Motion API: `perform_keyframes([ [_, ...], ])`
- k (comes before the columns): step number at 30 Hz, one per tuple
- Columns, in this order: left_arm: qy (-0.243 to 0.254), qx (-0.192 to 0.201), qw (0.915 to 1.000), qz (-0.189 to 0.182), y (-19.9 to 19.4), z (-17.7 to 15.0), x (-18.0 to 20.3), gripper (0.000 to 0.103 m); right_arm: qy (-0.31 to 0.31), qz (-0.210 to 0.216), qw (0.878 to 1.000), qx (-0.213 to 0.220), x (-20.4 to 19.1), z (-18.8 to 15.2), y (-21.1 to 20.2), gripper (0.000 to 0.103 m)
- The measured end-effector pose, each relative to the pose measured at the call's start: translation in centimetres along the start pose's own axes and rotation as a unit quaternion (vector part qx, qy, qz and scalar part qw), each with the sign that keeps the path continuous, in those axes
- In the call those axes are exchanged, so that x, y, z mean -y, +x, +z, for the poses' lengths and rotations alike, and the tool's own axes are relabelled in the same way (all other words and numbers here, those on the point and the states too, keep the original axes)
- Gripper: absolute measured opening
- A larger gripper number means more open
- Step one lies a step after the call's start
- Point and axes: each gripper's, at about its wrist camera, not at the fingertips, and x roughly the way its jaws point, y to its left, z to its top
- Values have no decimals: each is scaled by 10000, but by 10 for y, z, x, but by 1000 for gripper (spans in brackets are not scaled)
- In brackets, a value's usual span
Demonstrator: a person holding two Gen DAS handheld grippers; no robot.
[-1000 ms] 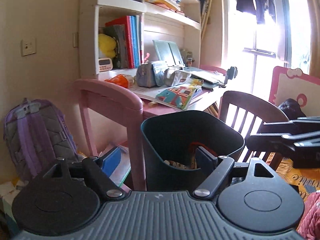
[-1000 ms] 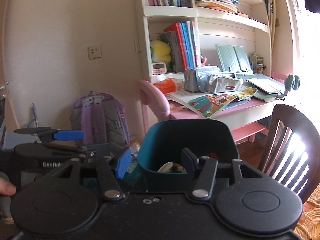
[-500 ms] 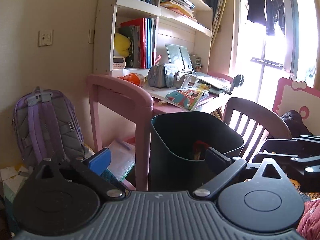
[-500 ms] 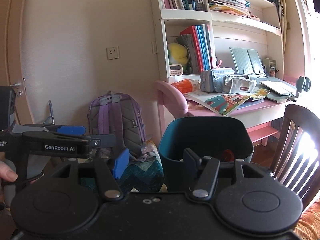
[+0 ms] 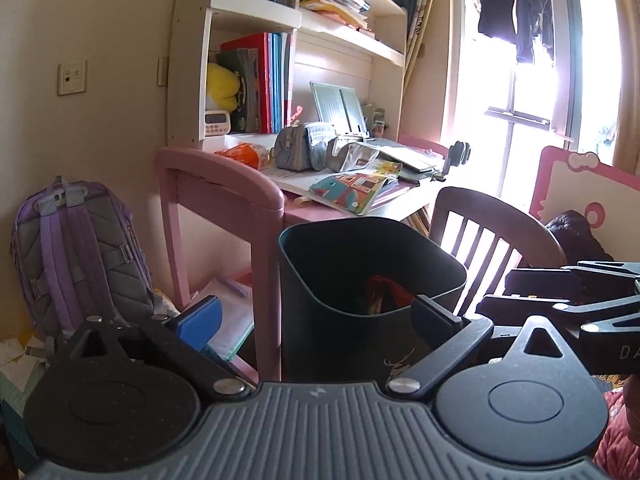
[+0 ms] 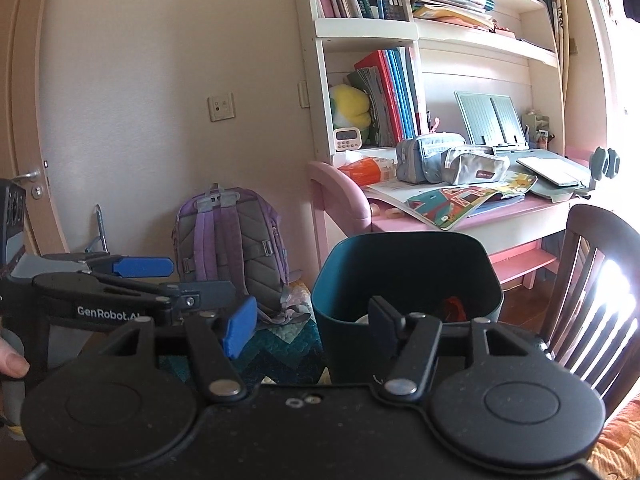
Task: Collect trash
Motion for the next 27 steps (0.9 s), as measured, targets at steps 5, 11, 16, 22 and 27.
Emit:
perform_keyframes([
  [5,19,54,10000,49,-4,3,2,101,-27,6,10000,41,-1,1,-1,62],
  [11,-68,78,9999,-2,-7,5,-1,101,-7,-10,10000,70,-2,5,-2,62],
  [16,45,106,9999,45,-4,6,4,101,-111,-60,9999,96,-4,3,-4,62],
  [22,71,30,10000,25,-1,1,9,101,-131,-27,9999,45,-3,0,0,63],
  [27,98,19,9999,56,-1,-2,11,101,-72,16,10000,30,-3,-2,3,63],
])
